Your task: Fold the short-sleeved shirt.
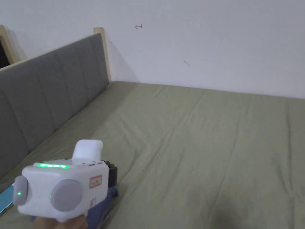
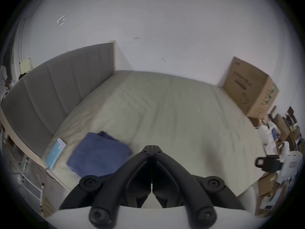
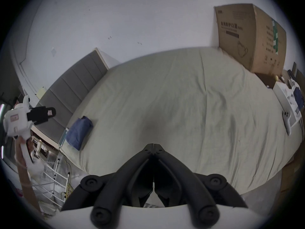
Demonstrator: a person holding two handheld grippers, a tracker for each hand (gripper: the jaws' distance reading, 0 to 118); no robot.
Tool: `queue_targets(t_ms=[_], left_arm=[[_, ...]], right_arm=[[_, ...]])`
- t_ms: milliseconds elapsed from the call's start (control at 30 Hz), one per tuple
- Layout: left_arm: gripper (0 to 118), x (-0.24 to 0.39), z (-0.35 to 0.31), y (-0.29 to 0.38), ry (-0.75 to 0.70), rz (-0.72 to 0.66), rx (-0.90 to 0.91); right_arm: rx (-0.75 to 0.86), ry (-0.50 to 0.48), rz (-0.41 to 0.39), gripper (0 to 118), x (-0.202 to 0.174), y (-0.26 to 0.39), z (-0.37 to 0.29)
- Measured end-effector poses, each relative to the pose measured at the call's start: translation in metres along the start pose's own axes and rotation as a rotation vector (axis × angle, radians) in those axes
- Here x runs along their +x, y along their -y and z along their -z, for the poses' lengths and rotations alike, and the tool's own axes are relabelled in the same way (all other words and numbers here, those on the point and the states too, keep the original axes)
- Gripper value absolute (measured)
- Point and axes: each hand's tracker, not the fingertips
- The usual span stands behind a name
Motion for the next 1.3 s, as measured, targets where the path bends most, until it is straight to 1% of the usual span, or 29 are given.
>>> queue_targets(t_ms=[67,133,167,200,300,333,367,400,433,467,500,533,567,600,633,667,700,733,800,833,867,900,1033,1133,1200,1233,1267,1300], left_arm=[[0,0.024,-0.012,0.009,0.072,-0.033,0.038],[0,0.05,-0.024,0.015,0.116,-0.025,0.052],[0,0.061,-0.031,0.018,0.095,-0.022,0.059],[0,0.068,-0.035,0.019,0.095,0.029,0.075],[0,0.094,-0.058,0.021,0.085,0.095,0.139],[0,0.095,-0.063,0.022,0.097,0.08,0.165],[3,0.098,-0.07,0.022,0.1,0.075,0.189],[19,0.101,-0.078,0.021,0.116,0.067,0.221],[44,0.104,-0.086,0.02,0.115,0.056,0.232],[74,0.103,-0.093,0.019,0.117,0.058,0.25],[108,0.106,-0.1,0.019,0.117,0.063,0.275],[116,0.109,-0.105,0.019,0.109,0.06,0.292],[117,0.112,-0.11,0.019,0.097,0.059,0.312],[117,0.112,-0.118,0.021,0.101,0.046,0.377],[117,0.114,-0.126,0.021,0.098,0.036,0.413],[117,0.117,-0.131,0.019,0.084,0.038,0.409],[117,0.12,-0.136,0.018,0.088,0.033,0.416],[117,0.121,-0.14,0.017,0.096,0.031,0.426],[117,0.123,-0.146,0.015,0.136,0.025,0.446],[117,0.125,-0.148,0.014,0.134,0.028,0.442],[117,0.129,-0.15,0.012,0.133,0.039,0.432],[117,0.134,-0.151,0.013,0.121,0.055,0.43],[117,0.154,-0.155,0.014,-0.028,0.168,0.437],[117,0.161,-0.155,0.018,-0.045,0.228,0.479],[117,0.162,-0.159,0.019,-0.029,0.222,0.516],[117,0.164,-0.162,0.019,-0.035,0.197,0.521],[117,0.163,-0.165,0.019,-0.067,0.152,0.503],[117,0.162,-0.17,0.016,-0.056,0.137,0.45]], right_arm=[[0.047,0.002,-0.024,0,-0.009,-0.005,-0.009],[0.108,0.016,-0.056,0,-0.021,-0.011,-0.023],[0.138,0.026,-0.071,0,-0.027,-0.013,-0.031],[0.177,0.029,-0.099,0,-0.034,-0.016,-0.041],[0.255,0.015,-0.188,0,-0.052,-0.022,-0.067],[0.287,0.027,-0.205,0,-0.058,-0.024,-0.074],[0.305,0.04,-0.215,0,-0.061,-0.025,-0.079],[0.331,0.058,-0.224,4,-0.066,-0.026,-0.086],[0.355,0.069,-0.222,12,-0.068,-0.028,-0.09],[0.367,0.066,-0.217,22,-0.069,-0.029,-0.094],[0.378,0.059,-0.212,40,-0.07,-0.03,-0.099],[0.388,0.053,-0.206,51,-0.07,-0.032,-0.102],[0.391,0.053,-0.203,63,-0.07,-0.033,-0.105],[0.4,0.058,-0.198,81,-0.071,-0.034,-0.109],[0.412,0.065,-0.195,91,-0.072,-0.034,-0.113],[0.426,0.076,-0.193,102,-0.073,-0.034,-0.116],[0.444,0.089,-0.195,116,-0.073,-0.034,-0.119],[0.461,0.104,-0.199,118,-0.073,-0.035,-0.123],[0.483,0.133,-0.202,118,-0.075,-0.037,-0.13],[0.523,0.129,-0.208,118,-0.075,-0.037,-0.135],[0.518,0.139,-0.209,118,-0.076,-0.038,-0.138],[0.531,0.149,-0.207,118,-0.078,-0.039,-0.142],[0.564,0.167,-0.18,118,-0.079,-0.043,-0.153],[0.572,0.17,-0.169,118,-0.078,-0.044,-0.157],[0.577,0.172,-0.162,118,-0.077,-0.044,-0.16],[0.58,0.171,-0.161,118,-0.075,-0.044,-0.161],[0.581,0.169,-0.161,118,-0.073,-0.046,-0.163],[0.579,0.167,-0.162,118,-0.071,-0.048,-0.165]])
